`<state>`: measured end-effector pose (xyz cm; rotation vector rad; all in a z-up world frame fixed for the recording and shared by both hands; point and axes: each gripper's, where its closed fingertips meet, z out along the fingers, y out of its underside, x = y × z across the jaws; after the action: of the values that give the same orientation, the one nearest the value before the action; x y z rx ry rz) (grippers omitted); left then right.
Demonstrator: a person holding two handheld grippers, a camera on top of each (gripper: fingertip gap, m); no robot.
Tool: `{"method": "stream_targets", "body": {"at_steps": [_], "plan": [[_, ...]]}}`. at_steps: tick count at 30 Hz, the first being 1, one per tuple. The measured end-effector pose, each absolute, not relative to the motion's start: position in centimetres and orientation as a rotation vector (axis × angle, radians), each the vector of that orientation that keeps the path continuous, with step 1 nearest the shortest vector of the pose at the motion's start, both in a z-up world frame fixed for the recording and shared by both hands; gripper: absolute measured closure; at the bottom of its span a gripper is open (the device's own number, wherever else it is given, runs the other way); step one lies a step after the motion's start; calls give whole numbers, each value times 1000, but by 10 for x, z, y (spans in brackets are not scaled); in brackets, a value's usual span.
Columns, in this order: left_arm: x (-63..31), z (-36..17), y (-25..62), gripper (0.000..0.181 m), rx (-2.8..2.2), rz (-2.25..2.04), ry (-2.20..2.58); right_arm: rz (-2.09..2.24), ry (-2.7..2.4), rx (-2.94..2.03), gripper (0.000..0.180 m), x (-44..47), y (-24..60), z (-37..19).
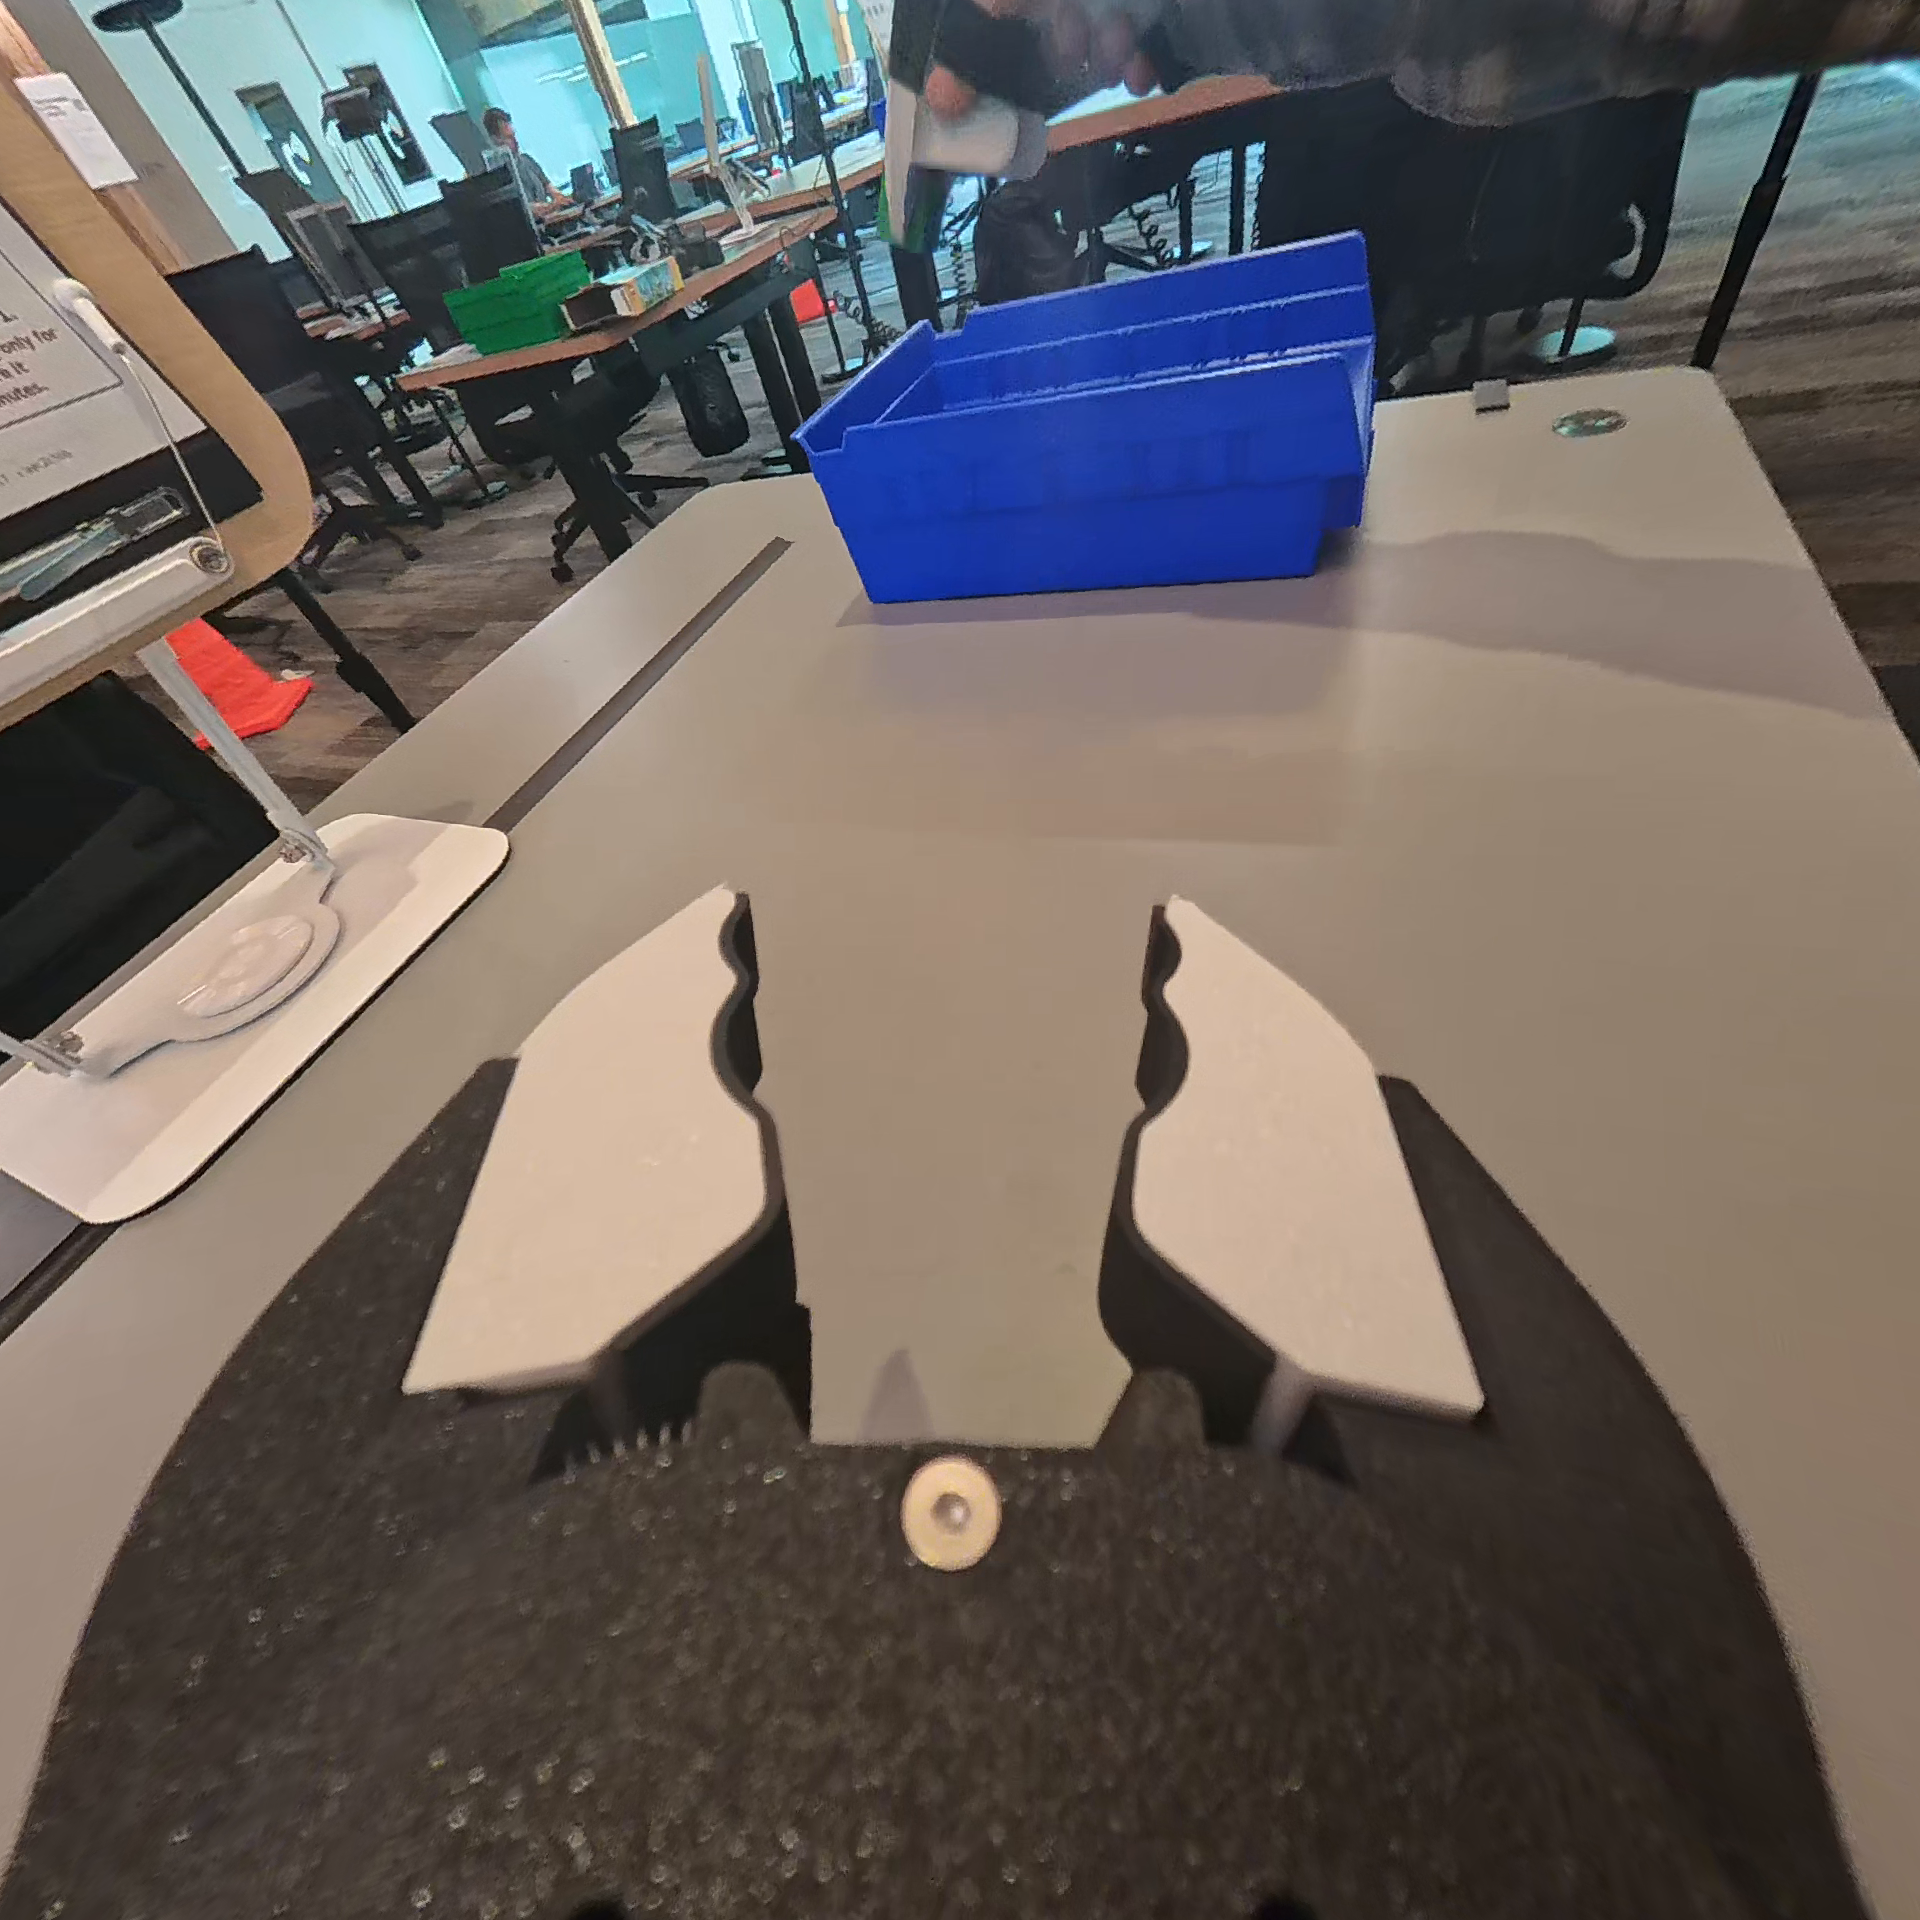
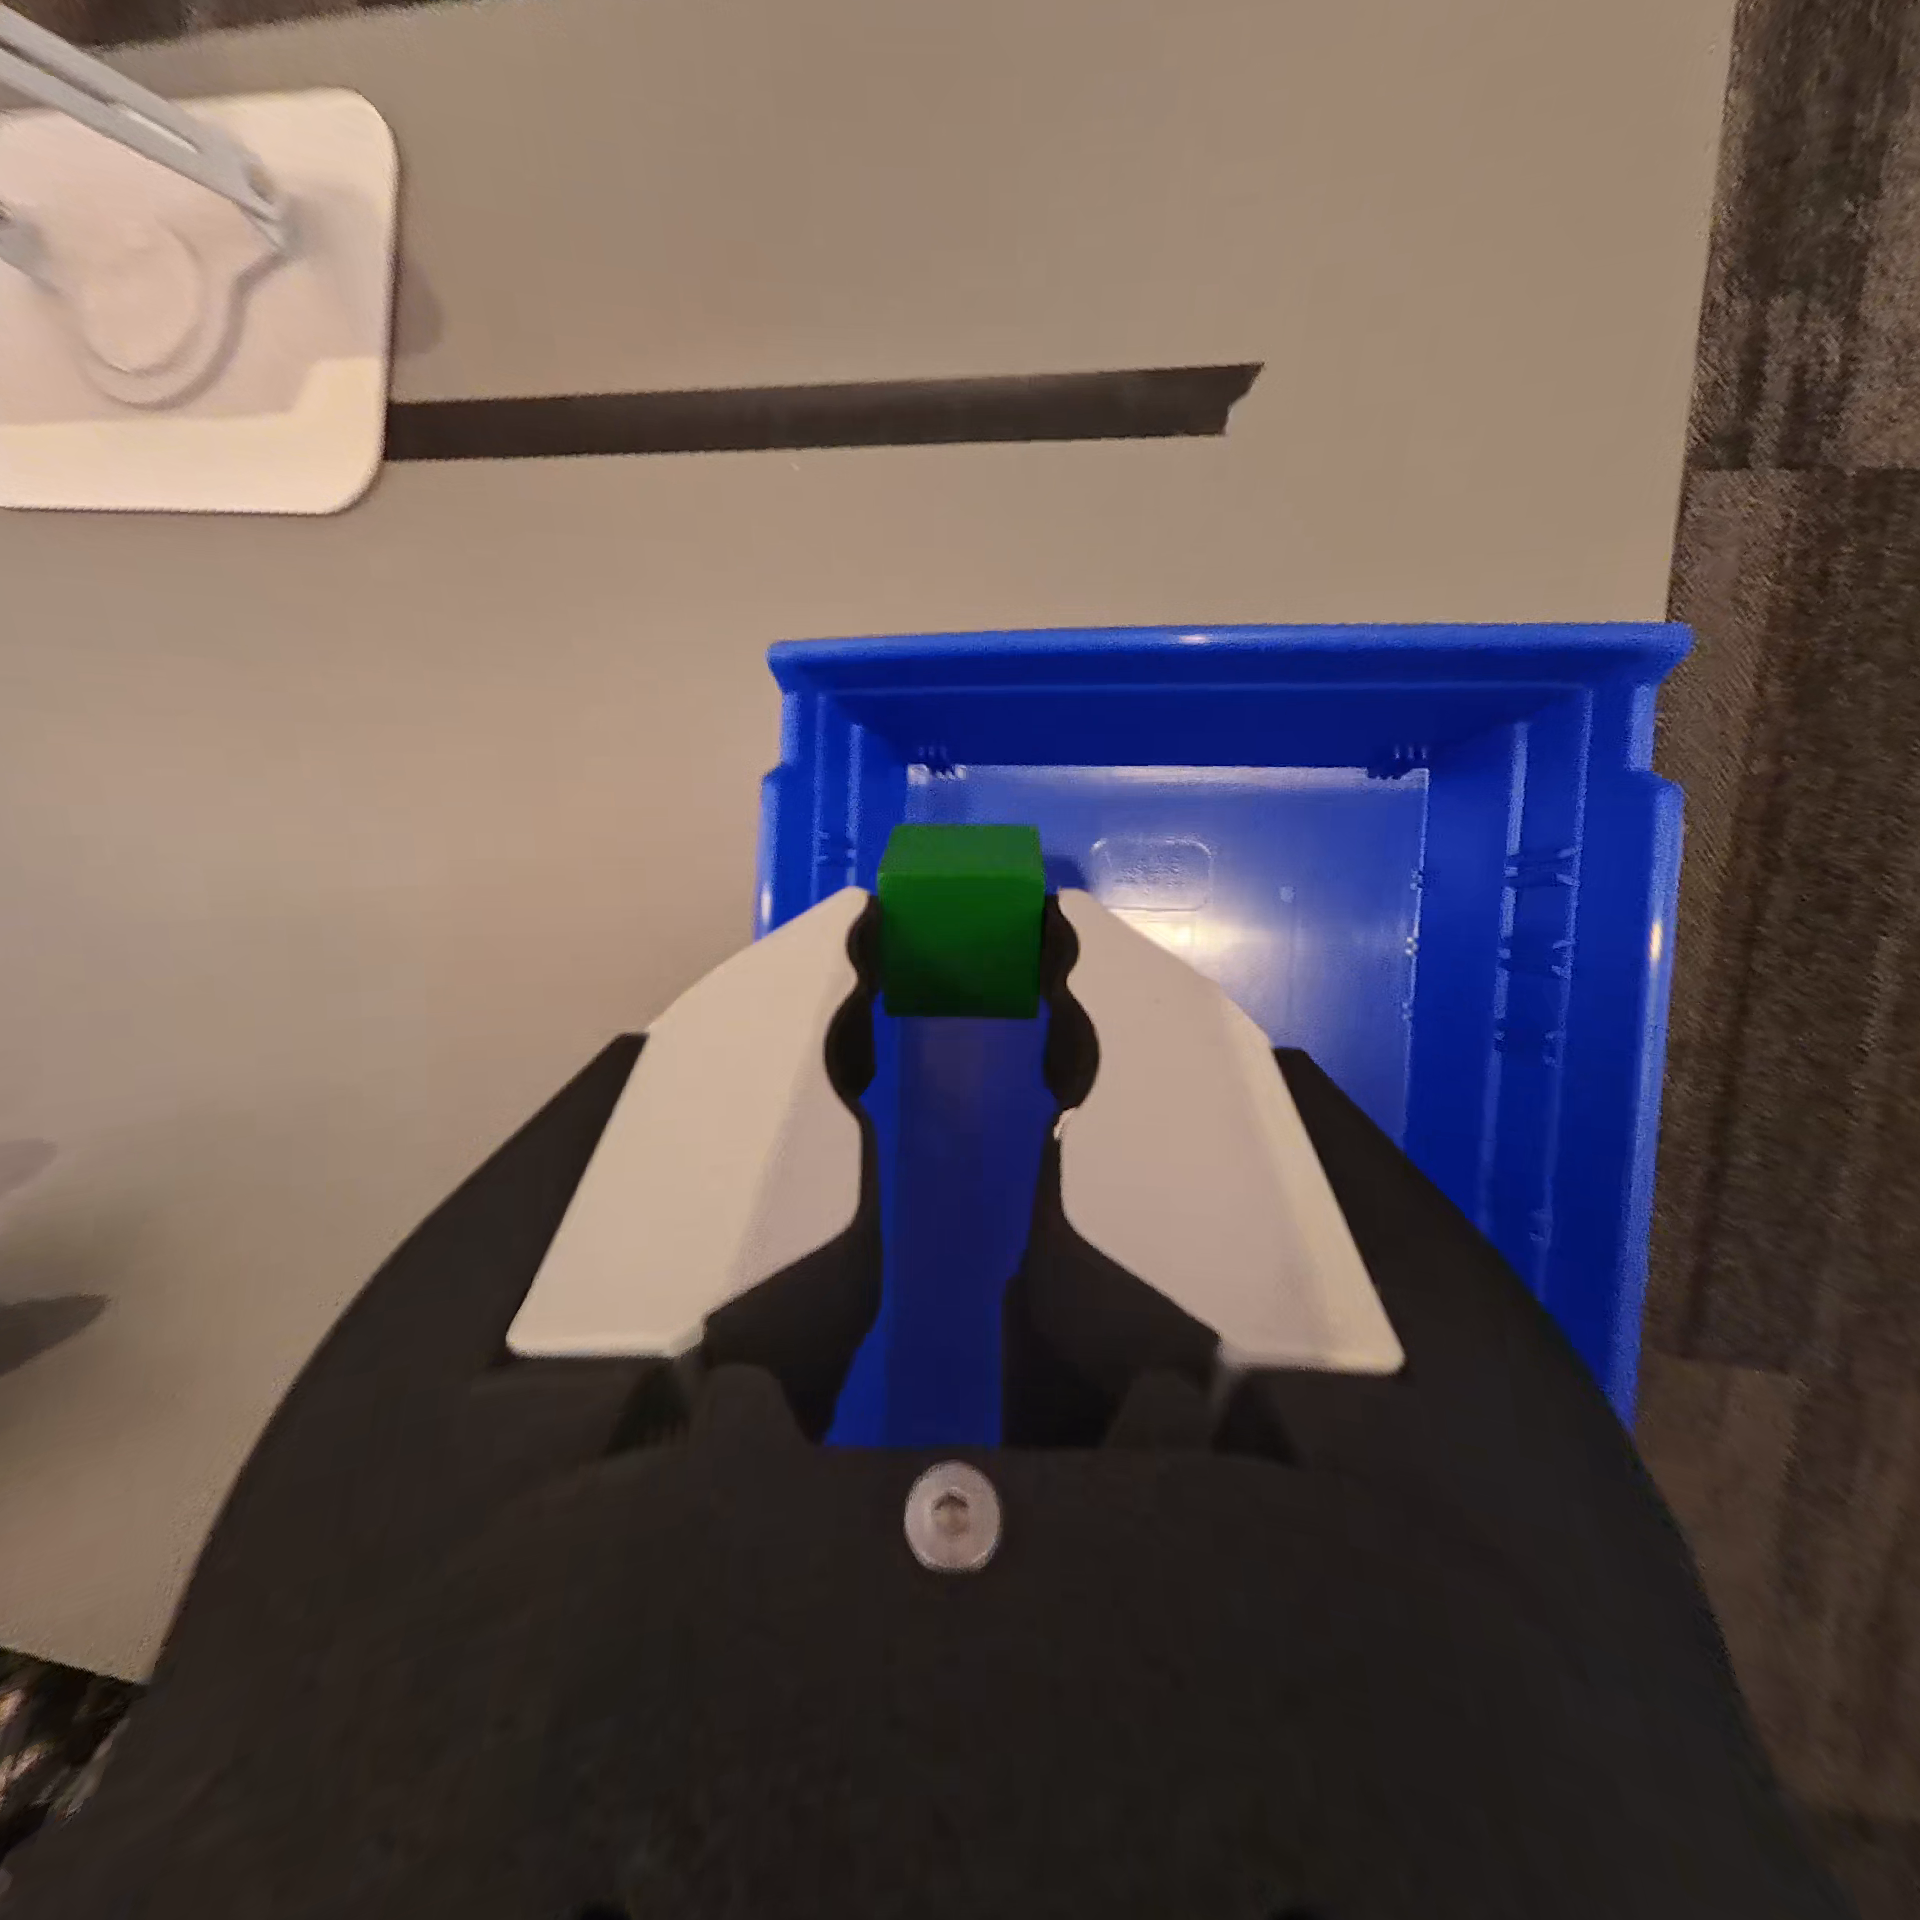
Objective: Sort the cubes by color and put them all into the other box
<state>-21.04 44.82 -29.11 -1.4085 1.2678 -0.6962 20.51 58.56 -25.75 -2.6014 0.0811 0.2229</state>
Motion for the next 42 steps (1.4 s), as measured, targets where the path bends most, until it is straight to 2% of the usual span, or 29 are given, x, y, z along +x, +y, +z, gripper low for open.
{"method": "stream_targets", "body": {"at_steps": [17, 20, 23, 27, 31, 34, 37, 42], "plan": [[-208, -303, 449, 113, -1415, -610, 1328, 124, 45, -2868, 150, 219, 584, -341], [-208, -304, 450, 113, -1419, -607, 1328, 85, 90, -2922, 134, 226, 577, -352], [-209, -304, 451, 113, -1422, -611, 1324, 34, 74, -2866, 118, 233, 578, -325], [-208, -303, 449, 113, -1418, -614, 1325, 4, 9, -2680, 110, 224, 586, -241], [-207, -304, 449, 113, -1414, -600, 1333, -18, -147, -2439, 98, 185, 586, -151], [-207, -303, 449, 113, -1410, -591, 1330, 20, -265, -2261, 95, 139, 575, -113], [-209, -300, 450, 114, -1408, -594, 1316, 104, -340, -2146, 95, 91, 557, -119], [-211, -302, 454, 114, -1423, -594, 1307, 210, -426, -2031, 92, 21, 534, -189]]}}
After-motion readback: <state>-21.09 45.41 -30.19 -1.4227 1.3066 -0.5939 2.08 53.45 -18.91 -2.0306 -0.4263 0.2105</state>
